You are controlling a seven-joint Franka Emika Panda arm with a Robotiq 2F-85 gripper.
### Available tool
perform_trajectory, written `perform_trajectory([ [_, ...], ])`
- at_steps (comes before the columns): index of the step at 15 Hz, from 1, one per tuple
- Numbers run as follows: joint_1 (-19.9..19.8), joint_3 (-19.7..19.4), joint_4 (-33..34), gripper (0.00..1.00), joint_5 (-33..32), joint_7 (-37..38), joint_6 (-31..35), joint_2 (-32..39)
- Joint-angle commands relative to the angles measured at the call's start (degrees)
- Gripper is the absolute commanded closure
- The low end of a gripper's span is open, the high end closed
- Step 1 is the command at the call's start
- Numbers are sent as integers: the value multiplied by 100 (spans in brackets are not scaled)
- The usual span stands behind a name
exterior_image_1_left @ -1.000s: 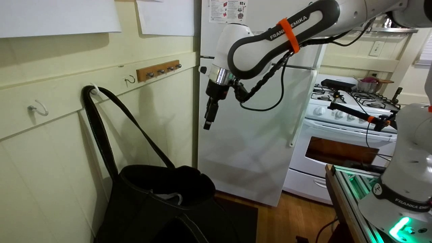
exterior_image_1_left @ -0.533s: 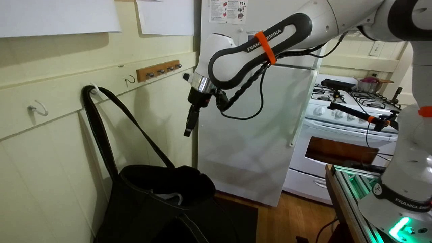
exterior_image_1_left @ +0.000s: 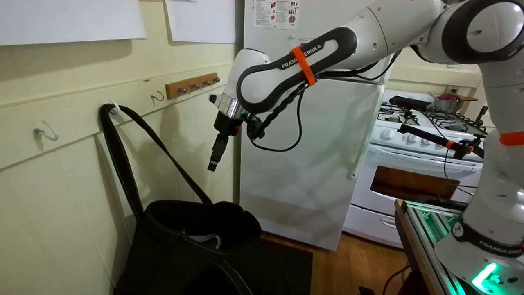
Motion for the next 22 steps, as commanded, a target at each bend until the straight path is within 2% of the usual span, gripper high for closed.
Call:
perform_trajectory([
  [1, -60, 73, 28, 0, -64, 45, -6, 24],
  [5, -74, 240, 195, 0, 141, 16, 371, 270],
  [8, 80, 204, 312, 0, -31, 357, 901, 485],
  [12, 229, 149, 524, 0, -241, 730, 1208, 773],
  [21, 731, -354, 970, 0, -1112, 1623, 1795, 1271],
  [22, 769, -401, 1025, 9, -1191, 1698, 1801, 1315],
])
